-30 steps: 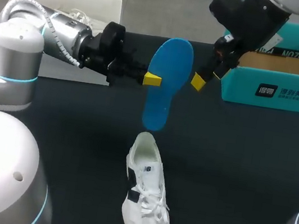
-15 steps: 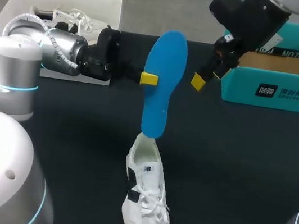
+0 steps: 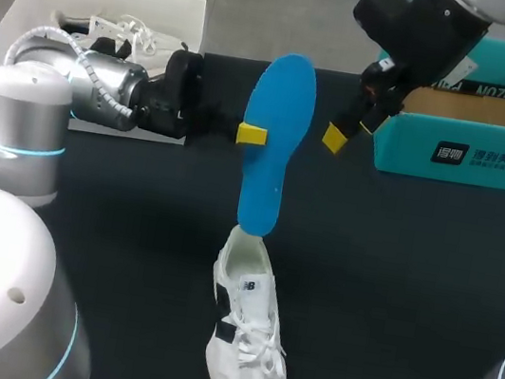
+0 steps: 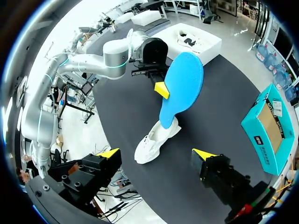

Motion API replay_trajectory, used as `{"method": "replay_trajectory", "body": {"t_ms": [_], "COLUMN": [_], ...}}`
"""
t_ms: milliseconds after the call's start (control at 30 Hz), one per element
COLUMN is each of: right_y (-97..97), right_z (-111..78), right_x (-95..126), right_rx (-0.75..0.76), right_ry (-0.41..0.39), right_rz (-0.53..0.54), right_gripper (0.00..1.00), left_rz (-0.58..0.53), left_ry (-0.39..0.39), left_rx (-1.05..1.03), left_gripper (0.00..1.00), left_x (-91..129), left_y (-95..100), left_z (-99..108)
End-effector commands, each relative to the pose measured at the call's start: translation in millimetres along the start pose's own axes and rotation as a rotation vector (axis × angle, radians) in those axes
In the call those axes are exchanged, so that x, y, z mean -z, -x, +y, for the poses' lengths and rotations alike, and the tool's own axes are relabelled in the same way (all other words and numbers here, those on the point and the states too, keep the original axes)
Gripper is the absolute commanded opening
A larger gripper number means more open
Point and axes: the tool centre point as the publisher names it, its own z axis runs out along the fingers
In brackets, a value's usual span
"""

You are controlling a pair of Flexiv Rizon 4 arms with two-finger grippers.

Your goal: Take the shoe out of the shoebox, open the shoe tongue, remove and reinsert the insole, then place the shoe into the shoebox

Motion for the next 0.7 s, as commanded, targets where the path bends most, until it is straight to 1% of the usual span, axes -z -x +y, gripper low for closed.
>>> {"method": "replay_trajectory", "body": {"t_ms": [33,133,167,233,267,300,333,367,400,433,467,500,567,600,700], "right_y": [0.5,0.5,0.5,0.5,0.5,0.5,0.5,0.5,0.5,0.5,0.5,0.5,0.5,0.5,0.5], "right_z": [1.4,1.4,1.4,1.4,1.4,1.4,1.4,1.4,1.4,1.4,1.4,1.4,1.4,1.4,1.4], "right_x": [-0.9,-0.9,-0.9,-0.9,-0.9,-0.9,-0.9,-0.9,-0.9,-0.9,-0.9,-0.9,-0.9,-0.9,-0.9], "right_rx": [-0.001,-0.001,-0.001,-0.001,-0.001,-0.001,-0.001,-0.001,-0.001,-0.001,-0.001,-0.001,-0.001,-0.001,-0.001], "right_ry": [-0.003,-0.003,-0.003,-0.003,-0.003,-0.003,-0.003,-0.003,-0.003,-0.003,-0.003,-0.003,-0.003,-0.003,-0.003], "right_rz": [0.000,0.000,0.000,0.000,0.000,0.000,0.000,0.000,0.000,0.000,0.000,0.000,0.000,0.000,0.000], "right_gripper": [1.00,1.00,1.00,1.00,1.00,1.00,1.00,1.00,1.00,1.00,1.00,1.00,1.00,1.00,1.00], "left_rz": [-0.040,-0.055,-0.068,-0.065,-0.083,-0.077,-0.082,-0.117,-0.128,-0.114,-0.133,-0.159,-0.147,-0.167,-0.180], "left_ry": [0.030,0.026,0.039,0.023,0.035,0.040,0.024,0.031,0.043,0.035,0.021,0.029,0.027,0.026,0.031], "left_rx": [0.095,0.172,0.208,0.224,0.270,0.287,0.291,0.324,0.359,0.361,0.358,0.387,0.408,0.422,0.471], "left_gripper": [0.00,0.00,0.00,0.00,0.00,0.00,0.00,0.00,0.00,0.00,0.00,0.00,0.00,0.00,0.00], "left_x": [-2.9,-2.8,-2.7,-2.6,-2.4,-2.4,-2.4,-2.0,-2.1,-2.2,-1.8,-1.7,-1.8,-2.1,-3.7], "left_y": [-1.2,-0.1,-0.4,-0.1,-0.6,0.0,0.2,2.4,5.9,7.3,8.8,11.8,12.8,14.8,22.4], "left_z": [-9.9,-11.4,-11.6,-11.2,-11.4,-11.4,-11.1,-12.3,-12.7,-12.2,-12.4,-12.5,-12.4,-13.0,-14.7]}}
